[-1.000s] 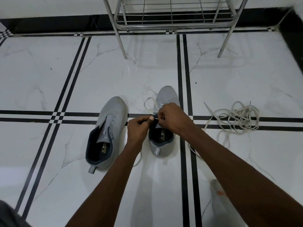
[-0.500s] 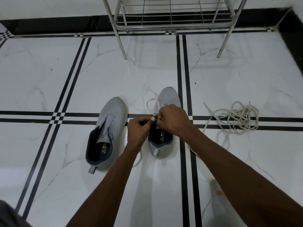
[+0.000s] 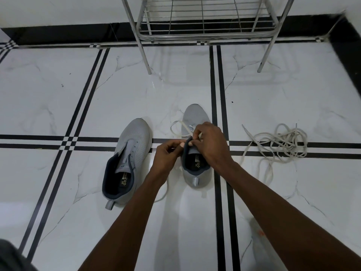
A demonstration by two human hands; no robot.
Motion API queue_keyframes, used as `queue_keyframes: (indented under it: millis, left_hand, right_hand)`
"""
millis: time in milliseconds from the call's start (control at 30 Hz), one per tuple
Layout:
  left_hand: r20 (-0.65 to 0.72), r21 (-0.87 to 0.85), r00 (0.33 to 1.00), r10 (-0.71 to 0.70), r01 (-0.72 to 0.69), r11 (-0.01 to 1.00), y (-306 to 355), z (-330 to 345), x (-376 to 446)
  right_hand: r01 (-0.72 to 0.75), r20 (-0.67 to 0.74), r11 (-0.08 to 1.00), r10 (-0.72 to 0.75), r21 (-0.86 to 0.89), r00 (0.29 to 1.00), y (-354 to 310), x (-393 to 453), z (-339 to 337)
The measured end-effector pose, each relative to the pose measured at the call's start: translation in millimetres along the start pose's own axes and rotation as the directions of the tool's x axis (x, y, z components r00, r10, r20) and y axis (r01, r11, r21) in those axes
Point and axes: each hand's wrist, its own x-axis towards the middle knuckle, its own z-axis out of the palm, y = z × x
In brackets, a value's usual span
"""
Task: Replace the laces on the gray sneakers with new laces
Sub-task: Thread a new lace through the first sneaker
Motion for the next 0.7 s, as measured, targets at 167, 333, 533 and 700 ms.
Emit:
queue_keyframes:
  millis: [167, 333, 533, 700]
  left_hand:
    - [-0.099, 0.065, 0.995, 0.001, 0.006, 0.998, -0.5, 8.0, 3.7]
    - [-0.164, 0.150, 0.980, 0.111, -0.087, 0.985, 4.8, 18.0, -2.3]
    - [-0.184, 0.171, 0.972, 0.145, -0.113, 0.979, 3.1, 16.3, -3.6]
    - [-0.192, 0.201, 0.965, 0.180, -0.141, 0.969, 3.8, 20.7, -6.7]
  right_hand:
    - [0.002, -0.015, 0.999, -0.001, 0.054, 1.000, 3.8, -11.9, -1.6]
    - [-0.018, 0.023, 0.995, 0.016, 0.097, 1.000, 4.0, -16.6, 4.7]
    - [-0.105, -0.152, 0.982, 0.129, 0.156, 0.980, -0.8, -22.8, 21.2]
    - [-0.095, -0.159, 0.992, 0.108, 0.088, 0.981, 1.1, -25.6, 36.2]
